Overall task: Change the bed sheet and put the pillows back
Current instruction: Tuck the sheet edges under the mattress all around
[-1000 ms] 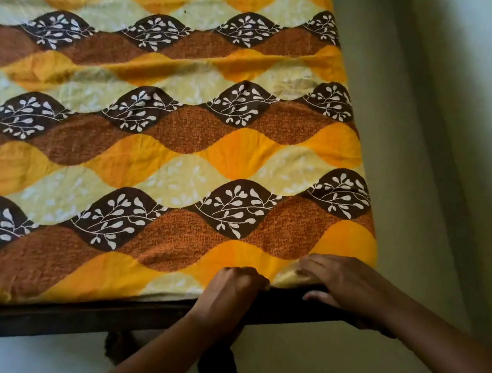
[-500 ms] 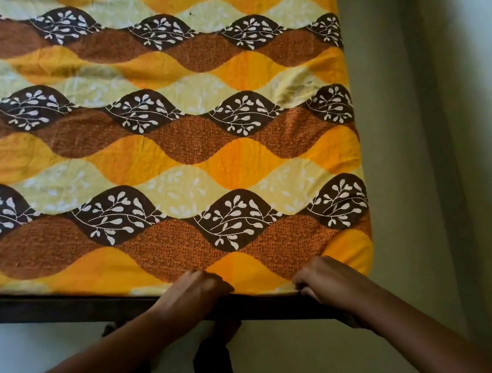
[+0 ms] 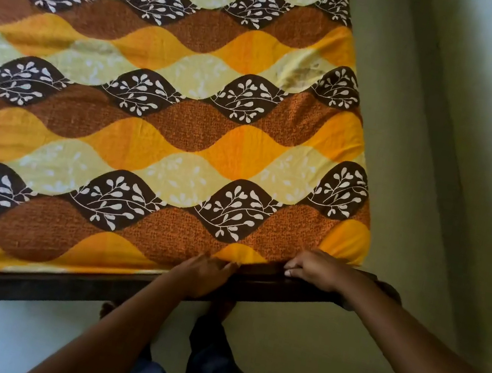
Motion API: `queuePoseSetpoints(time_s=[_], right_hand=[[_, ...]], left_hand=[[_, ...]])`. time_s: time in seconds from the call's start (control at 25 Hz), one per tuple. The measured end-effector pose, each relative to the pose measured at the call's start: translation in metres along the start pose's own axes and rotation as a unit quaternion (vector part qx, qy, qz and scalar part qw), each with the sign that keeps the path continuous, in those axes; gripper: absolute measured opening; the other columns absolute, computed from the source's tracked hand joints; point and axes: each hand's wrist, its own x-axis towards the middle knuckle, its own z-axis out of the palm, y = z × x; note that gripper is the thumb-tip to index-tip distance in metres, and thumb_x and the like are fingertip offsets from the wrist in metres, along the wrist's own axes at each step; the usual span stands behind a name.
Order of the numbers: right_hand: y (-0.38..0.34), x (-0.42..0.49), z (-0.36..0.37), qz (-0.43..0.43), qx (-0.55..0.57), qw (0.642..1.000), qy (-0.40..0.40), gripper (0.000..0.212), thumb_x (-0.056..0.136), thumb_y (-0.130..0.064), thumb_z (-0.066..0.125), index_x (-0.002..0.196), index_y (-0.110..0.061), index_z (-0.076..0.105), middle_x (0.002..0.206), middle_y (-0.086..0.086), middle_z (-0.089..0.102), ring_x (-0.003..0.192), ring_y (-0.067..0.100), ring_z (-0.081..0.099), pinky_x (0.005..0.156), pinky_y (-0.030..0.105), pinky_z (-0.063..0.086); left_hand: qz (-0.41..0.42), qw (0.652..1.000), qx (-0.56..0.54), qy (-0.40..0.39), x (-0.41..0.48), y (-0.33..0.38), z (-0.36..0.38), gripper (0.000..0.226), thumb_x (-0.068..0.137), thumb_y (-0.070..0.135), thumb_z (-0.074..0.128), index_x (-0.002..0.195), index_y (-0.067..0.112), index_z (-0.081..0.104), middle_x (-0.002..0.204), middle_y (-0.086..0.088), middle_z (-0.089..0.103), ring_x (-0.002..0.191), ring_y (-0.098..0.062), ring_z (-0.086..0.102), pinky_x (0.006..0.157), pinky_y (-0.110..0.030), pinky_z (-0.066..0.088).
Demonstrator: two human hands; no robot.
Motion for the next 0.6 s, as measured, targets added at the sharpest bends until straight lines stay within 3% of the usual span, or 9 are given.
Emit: queuePoseSetpoints(time_s=[0.08,0.12,0.2,0.24,0.32,0.4,0.44,0.52,0.6], right_hand=[[-0.005,-0.004,-0.007,0.029,0.047,0.997,-0.053,0.032,0.098,-0.036,0.041,0.099,-0.016,0.066,0.087,-0.005,0.061,0.079,0.009,0.054,0.069,0.020,0.039],[-0.008,-0.008,-0.010,0.030,0.053,0.996,-0.071,0.037,0.098,-0.037,0.040,0.098,-0.011,0.066,0.080,-0.006,0.057,0.074,0.009,0.051,0.065,0.019,0.037],[-0.009,-0.019,-0.022,0.008,0.063,0.996,-0.068,0.035,0.098,-0.034,0.043,0.108,-0.010,0.067,0.099,-0.005,0.066,0.091,0.011,0.059,0.076,0.019,0.042],[-0.008,-0.027,-0.031,-0.003,0.079,0.996,-0.050,0.032,0.098,-0.032,0.045,0.110,-0.014,0.067,0.111,-0.004,0.066,0.101,0.011,0.060,0.083,0.020,0.044],[-0.007,-0.036,-0.054,-0.028,0.139,0.990,0.023,0.028,0.097,-0.030,0.045,0.111,-0.018,0.067,0.118,-0.002,0.065,0.106,0.011,0.060,0.089,0.023,0.046],[-0.018,-0.017,-0.086,-0.064,0.177,0.965,0.180,0.033,0.098,-0.033,0.042,0.121,-0.019,0.061,0.124,0.001,0.062,0.113,0.016,0.057,0.097,0.031,0.045],[-0.030,0.004,-0.104,-0.083,0.172,0.947,0.260,0.037,0.098,-0.035,0.039,0.128,-0.018,0.055,0.131,0.004,0.057,0.119,0.018,0.054,0.100,0.032,0.043],[-0.058,0.062,-0.142,-0.114,0.115,0.916,0.368,0.045,0.099,-0.037,0.035,0.141,-0.020,0.039,0.148,0.007,0.037,0.136,0.022,0.035,0.107,0.035,0.033],[-0.084,0.125,-0.172,-0.118,-0.012,0.910,0.397,0.053,0.099,-0.043,0.031,0.148,-0.025,0.020,0.158,0.005,0.011,0.145,0.022,0.008,0.115,0.043,0.015]], left_hand=[[0.020,0.999,0.010,-0.049,-0.005,0.001,-0.003,0.054,0.102,0.039,0.019,0.147,0.010,0.021,0.152,-0.019,0.022,0.140,-0.033,0.023,0.114,-0.041,0.017],[0.031,0.998,-0.014,-0.055,-0.009,0.000,-0.005,0.053,0.100,0.043,0.021,0.144,0.013,0.029,0.148,-0.018,0.031,0.133,-0.032,0.034,0.110,-0.041,0.026],[0.108,0.994,0.022,-0.019,-0.017,0.001,-0.010,0.040,0.100,0.038,0.031,0.128,0.014,0.048,0.117,-0.008,0.057,0.093,-0.015,0.056,0.080,-0.023,0.043],[0.124,0.991,0.042,0.035,-0.018,0.003,-0.012,0.035,0.100,0.034,0.035,0.120,0.014,0.055,0.099,0.000,0.059,0.074,-0.005,0.052,0.064,-0.014,0.039],[0.162,0.952,0.040,0.255,-0.010,0.010,-0.021,0.032,0.097,0.034,0.041,0.107,0.013,0.063,0.082,0.007,0.058,0.059,0.001,0.049,0.048,-0.010,0.032],[0.174,0.884,0.063,0.430,0.017,0.017,-0.039,0.042,0.094,0.043,0.037,0.114,0.016,0.061,0.102,0.002,0.065,0.082,-0.010,0.063,0.062,-0.011,0.043],[0.166,0.872,0.082,0.453,0.036,0.021,-0.048,0.051,0.094,0.048,0.030,0.127,0.017,0.053,0.126,-0.002,0.059,0.110,-0.021,0.059,0.083,-0.028,0.047],[0.148,0.880,0.152,0.425,0.077,0.028,-0.061,0.062,0.096,0.055,0.014,0.144,0.019,0.026,0.152,-0.005,0.028,0.142,-0.024,0.021,0.112,-0.048,0.017],[0.124,0.888,0.199,0.397,0.108,0.024,-0.061,0.067,0.094,0.061,0.009,0.148,0.021,0.013,0.156,-0.005,0.015,0.145,-0.022,0.004,0.113,-0.050,0.004]])
